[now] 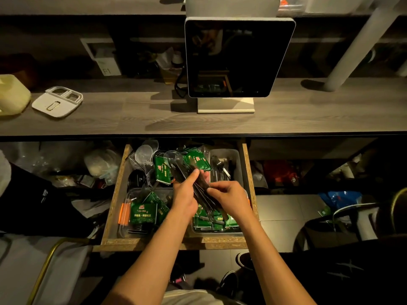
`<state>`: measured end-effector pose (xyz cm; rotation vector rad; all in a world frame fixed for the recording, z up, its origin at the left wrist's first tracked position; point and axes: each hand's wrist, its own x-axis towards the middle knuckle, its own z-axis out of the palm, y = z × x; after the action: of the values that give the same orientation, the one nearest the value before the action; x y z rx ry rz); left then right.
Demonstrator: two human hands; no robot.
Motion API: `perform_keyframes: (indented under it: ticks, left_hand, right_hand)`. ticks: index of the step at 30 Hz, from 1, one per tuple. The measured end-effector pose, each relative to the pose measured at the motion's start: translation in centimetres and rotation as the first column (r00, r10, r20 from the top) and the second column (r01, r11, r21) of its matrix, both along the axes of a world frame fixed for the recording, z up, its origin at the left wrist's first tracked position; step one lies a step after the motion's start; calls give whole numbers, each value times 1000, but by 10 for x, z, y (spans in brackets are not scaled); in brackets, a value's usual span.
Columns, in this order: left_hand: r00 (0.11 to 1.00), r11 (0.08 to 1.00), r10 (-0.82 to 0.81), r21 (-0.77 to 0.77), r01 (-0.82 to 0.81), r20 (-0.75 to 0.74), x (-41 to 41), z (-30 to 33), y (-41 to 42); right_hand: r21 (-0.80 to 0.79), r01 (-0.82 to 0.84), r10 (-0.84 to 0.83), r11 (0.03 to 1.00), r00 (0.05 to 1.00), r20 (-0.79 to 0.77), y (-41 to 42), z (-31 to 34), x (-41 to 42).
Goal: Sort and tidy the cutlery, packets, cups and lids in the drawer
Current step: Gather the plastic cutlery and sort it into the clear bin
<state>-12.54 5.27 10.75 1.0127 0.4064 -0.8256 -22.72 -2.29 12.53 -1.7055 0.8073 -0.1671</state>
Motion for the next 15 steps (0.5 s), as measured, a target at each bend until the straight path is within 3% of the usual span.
perform_keyframes:
  ticks: [2, 3, 5, 9, 11, 15]
  left_hand:
    - [999, 997, 49, -54, -50, -17, 9, 2, 2]
    - [997, 994, 69, -83, -71, -27, 14, 4, 3]
    - [994, 986, 103, -129, -107, -38, 18, 7, 4]
    - [998, 988, 45, -147, -50, -33, 9, 10, -1]
    - [1000, 992, 17, -122, -20, -22, 2, 11, -3]
    - [1000, 995, 18, -96, -15, 22, -4, 7, 0]
  right_hand:
    - [63, 123, -124, 990, 992, 20, 0, -4, 2]
    - [182, 243, -252, 953, 967, 28, 1, -6, 4]
    - [463, 410, -447, 786, 894, -32, 3, -8, 9]
    - [739, 425, -513, 523, 849, -126, 20, -9, 19]
    - [769, 458, -565, 447, 810, -154, 24, -8, 25]
    - [734, 488, -577, 473, 801, -160, 30, -6, 33]
